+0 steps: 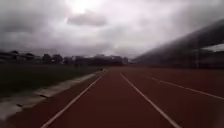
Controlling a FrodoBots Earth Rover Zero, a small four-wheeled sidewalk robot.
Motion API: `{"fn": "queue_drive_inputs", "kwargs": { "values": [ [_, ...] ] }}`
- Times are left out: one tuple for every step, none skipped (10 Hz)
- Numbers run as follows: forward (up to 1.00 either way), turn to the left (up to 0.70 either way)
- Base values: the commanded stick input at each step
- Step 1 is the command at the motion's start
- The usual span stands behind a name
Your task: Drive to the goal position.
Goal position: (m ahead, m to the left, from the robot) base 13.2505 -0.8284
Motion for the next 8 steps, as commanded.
{"fn": "queue_drive_inputs", "kwargs": {
  "values": [
    [0.7,-0.19],
    [0.7,-0.09],
    [0.7,-0.01],
    [0.7,-0.17],
    [0.7,-0.33],
    [0.7,-0.22],
    [0.7,-0.06],
    [0.7,0.0]
  ]
}}
